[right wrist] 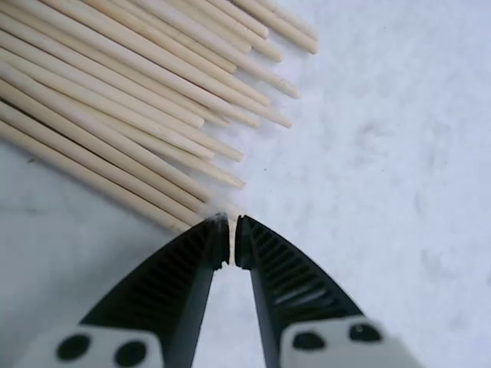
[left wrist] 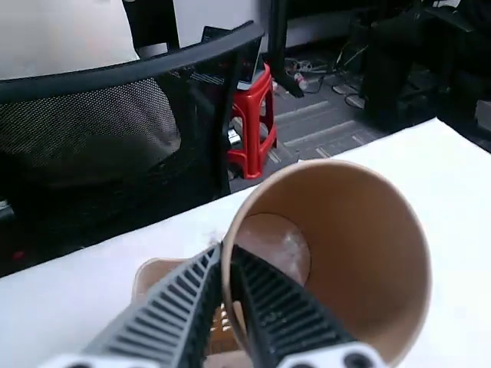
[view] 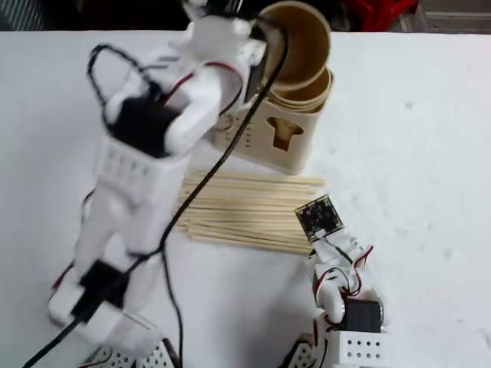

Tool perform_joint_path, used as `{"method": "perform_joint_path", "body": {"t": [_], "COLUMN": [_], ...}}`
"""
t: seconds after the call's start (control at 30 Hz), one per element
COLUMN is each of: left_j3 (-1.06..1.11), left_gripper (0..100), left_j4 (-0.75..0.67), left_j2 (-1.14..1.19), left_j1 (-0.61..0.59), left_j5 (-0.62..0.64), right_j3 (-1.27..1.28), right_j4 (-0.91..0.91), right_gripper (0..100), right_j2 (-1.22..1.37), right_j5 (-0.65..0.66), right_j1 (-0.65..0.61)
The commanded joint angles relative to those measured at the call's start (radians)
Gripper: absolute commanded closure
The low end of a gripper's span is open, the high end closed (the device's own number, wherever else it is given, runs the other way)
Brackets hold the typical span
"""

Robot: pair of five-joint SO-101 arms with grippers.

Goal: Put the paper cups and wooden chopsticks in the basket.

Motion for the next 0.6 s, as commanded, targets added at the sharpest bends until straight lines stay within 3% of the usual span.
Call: {"method": "perform_joint_path", "body": {"t": [0.0, 0.47, 0.57], "left_j3": [-0.210, -0.364, -0.362], "left_gripper": [98, 97, 91], "left_j4": [-0.029, 0.101, 0.117], "left_j2": [0.185, 0.352, 0.352], "left_j1": [0.019, 0.054, 0.053], "left_j5": [0.048, 0.051, 0.051], "right_j3": [0.008, 0.008, 0.008], "right_j4": [-0.018, -0.018, -0.018], "right_gripper": [96.4, 96.4, 96.4], "right_j2": [-0.005, -0.005, -0.005], "right_j5": [0.012, 0.012, 0.012], "right_j1": [-0.002, -0.002, -0.002]}}
